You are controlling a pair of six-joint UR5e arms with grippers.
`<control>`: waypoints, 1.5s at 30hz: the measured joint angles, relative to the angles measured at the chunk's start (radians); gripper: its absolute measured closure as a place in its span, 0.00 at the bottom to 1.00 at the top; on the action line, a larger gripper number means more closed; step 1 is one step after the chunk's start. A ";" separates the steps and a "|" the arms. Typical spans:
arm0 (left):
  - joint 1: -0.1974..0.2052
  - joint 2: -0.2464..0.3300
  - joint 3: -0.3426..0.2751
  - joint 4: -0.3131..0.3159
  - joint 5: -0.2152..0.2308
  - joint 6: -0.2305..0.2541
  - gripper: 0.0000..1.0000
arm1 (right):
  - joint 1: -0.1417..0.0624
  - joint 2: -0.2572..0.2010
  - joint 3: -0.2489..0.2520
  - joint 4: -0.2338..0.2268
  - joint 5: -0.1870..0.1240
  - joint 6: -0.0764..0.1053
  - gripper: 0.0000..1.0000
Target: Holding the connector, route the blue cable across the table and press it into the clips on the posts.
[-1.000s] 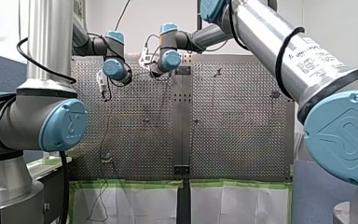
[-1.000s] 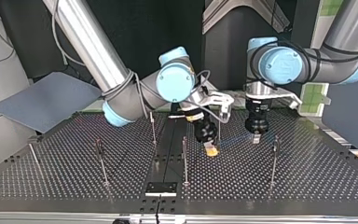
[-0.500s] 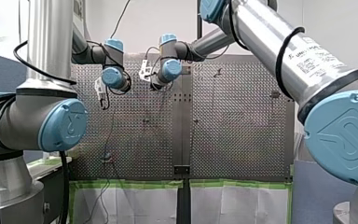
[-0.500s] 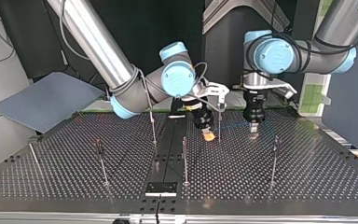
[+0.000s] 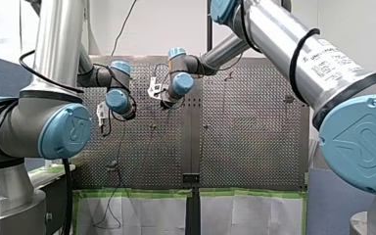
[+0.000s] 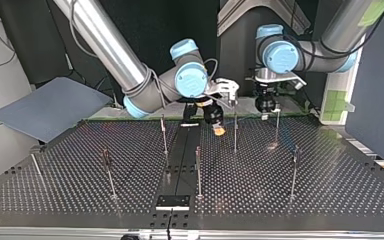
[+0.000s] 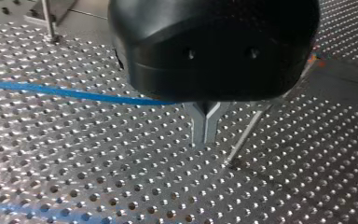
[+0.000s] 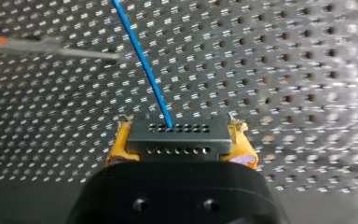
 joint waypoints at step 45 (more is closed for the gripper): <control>-0.001 -0.230 0.008 0.251 0.082 -0.038 0.98 | -0.029 0.066 0.115 -0.158 -0.053 0.009 1.00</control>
